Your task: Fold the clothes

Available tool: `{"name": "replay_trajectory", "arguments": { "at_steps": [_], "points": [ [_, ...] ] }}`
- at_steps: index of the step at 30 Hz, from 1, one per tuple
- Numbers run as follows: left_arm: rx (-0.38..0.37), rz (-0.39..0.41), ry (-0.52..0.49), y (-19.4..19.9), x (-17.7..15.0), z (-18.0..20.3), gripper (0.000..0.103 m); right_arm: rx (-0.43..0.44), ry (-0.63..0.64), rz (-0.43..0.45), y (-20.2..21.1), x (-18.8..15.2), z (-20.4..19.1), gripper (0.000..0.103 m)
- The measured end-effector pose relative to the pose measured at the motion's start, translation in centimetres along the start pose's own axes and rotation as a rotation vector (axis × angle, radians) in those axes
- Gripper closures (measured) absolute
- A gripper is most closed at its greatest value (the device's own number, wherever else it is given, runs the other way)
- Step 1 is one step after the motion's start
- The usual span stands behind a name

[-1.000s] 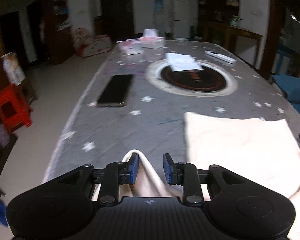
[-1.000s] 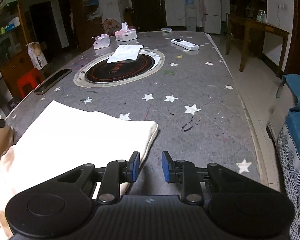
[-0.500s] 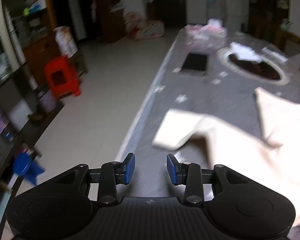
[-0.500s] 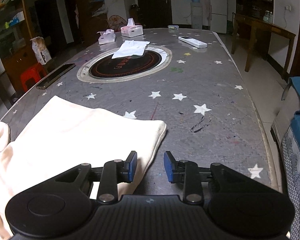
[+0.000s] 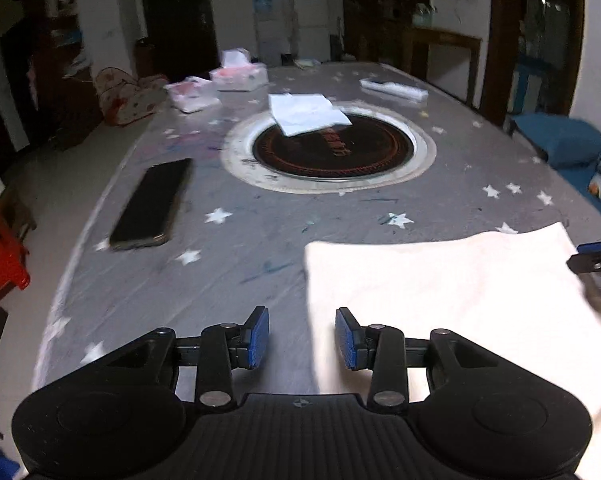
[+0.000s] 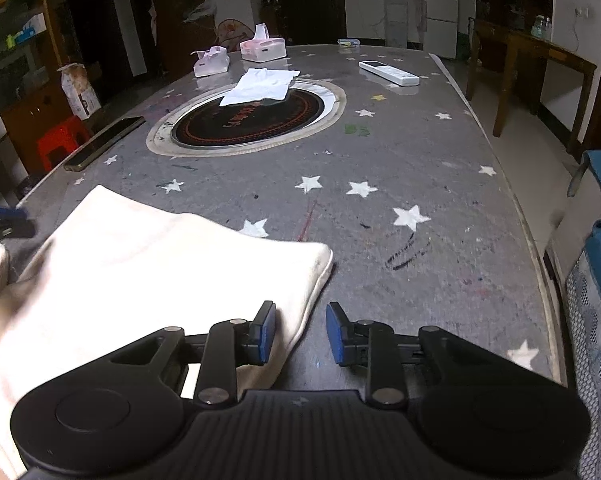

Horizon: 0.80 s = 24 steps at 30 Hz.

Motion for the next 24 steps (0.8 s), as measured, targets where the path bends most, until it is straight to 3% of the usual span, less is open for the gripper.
{"name": "replay_trajectory", "arguments": {
  "at_steps": [5, 7, 9, 20, 24],
  "points": [
    [-0.017, -0.026, -0.031, -3.5, 0.8, 1.9, 0.068, 0.001, 0.036, -0.021, -1.2, 1.3, 0.1, 0.097],
    [-0.007, -0.016, -0.038, -4.1, 1.5, 1.8, 0.089, -0.008, 0.064, -0.032, -1.7, 1.9, 0.1, 0.099],
    [0.003, -0.006, -0.046, -4.6, 2.1, 1.8, 0.096, -0.032, 0.101, -0.039, -2.4, 2.8, 0.3, 0.099],
    [0.119, 0.042, -0.073, -8.9, 5.6, 1.3, 0.096, -0.125, 0.243, -0.063, -8.1, 9.0, 2.3, 0.098],
    [0.121, 0.041, -0.053, -8.5, 5.6, 1.0, 0.089, -0.127, 0.254, -0.058, -7.3, 9.3, 2.1, 0.094]
  ]
}}
Point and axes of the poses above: each gripper's, at about its wrist camera, not at the fingertips, and y roughly against the way its jaws point, z to its right, x to its top, the point moved 9 cm from there along -y, roughly the way its jaws point, and after that the axes turned 15 degrees about x, right-handed, at the moved point
